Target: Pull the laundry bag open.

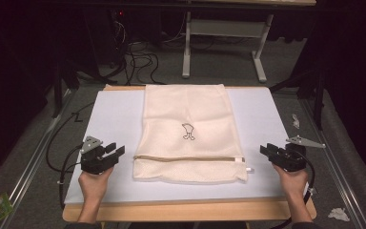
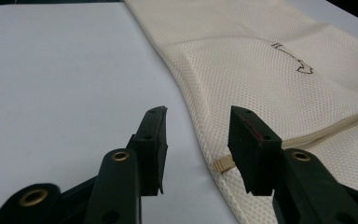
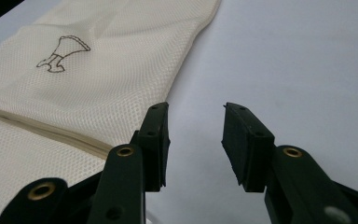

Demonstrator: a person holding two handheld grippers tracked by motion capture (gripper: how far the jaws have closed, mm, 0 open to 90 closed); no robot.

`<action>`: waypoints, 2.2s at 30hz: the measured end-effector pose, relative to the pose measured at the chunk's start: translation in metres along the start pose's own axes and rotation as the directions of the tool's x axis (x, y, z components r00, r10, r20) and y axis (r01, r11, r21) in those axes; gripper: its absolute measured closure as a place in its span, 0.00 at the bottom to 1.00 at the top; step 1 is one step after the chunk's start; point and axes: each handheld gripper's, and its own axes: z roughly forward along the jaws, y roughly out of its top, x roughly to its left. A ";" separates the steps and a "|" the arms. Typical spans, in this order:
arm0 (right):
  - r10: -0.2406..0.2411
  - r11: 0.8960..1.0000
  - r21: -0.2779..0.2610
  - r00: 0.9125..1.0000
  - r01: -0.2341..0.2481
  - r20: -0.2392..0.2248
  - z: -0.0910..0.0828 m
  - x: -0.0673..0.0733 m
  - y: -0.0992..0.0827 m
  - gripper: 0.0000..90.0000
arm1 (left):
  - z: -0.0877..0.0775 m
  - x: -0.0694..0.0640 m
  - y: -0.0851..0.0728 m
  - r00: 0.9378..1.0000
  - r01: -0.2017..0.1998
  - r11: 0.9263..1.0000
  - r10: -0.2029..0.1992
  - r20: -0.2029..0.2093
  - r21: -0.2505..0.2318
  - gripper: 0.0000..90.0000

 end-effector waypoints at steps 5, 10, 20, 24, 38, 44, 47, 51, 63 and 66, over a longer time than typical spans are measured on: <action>0.003 1.000 -0.002 1.000 -0.003 0.008 0.003 -0.003 -0.005 0.69 | 0.004 0.002 -0.001 1.000 0.009 1.000 -0.009 -0.018 0.008 0.63; 0.026 1.000 -0.006 1.000 -0.025 0.018 0.006 -0.008 -0.008 0.69 | 0.009 0.003 -0.002 0.999 0.013 1.000 -0.012 -0.029 0.015 0.62; 0.036 0.999 -0.005 0.998 -0.036 0.041 0.015 -0.014 -0.010 0.68 | 0.022 0.012 -0.009 0.996 0.033 0.999 -0.031 -0.082 0.034 0.62; 0.045 0.999 0.003 0.998 -0.046 0.044 0.020 -0.013 -0.010 0.68 | 0.028 0.012 -0.013 0.992 -0.007 0.999 0.014 -0.124 0.053 0.62; 0.050 0.999 -0.003 0.997 -0.050 0.066 0.034 -0.014 -0.010 0.68 | 0.041 0.020 -0.021 0.993 0.029 0.998 -0.023 -0.118 0.047 0.61; 0.039 0.999 -0.008 0.996 -0.038 0.083 0.037 -0.015 -0.011 0.68 | 0.046 0.020 -0.022 0.991 0.019 0.999 -0.014 -0.136 0.034 0.61; 0.039 0.999 -0.022 0.995 -0.037 0.094 0.038 -0.017 -0.013 0.67 | 0.047 0.020 -0.022 0.990 0.025 0.999 -0.021 -0.141 0.027 0.60; 0.040 0.999 -0.030 0.994 -0.037 0.106 0.039 -0.018 -0.016 0.66 | 0.050 0.019 -0.022 0.988 0.021 1.000 -0.020 -0.154 0.007 0.59; -0.015 0.999 -0.040 0.988 0.021 0.152 0.043 -0.012 -0.022 0.62 | 0.055 0.013 -0.028 0.985 -0.023 1.000 0.021 -0.170 -0.006 0.57; -0.036 0.998 -0.046 0.985 0.045 0.166 0.042 -0.010 -0.022 0.62 | 0.055 0.012 -0.028 0.986 -0.024 1.000 0.023 -0.166 -0.005 0.56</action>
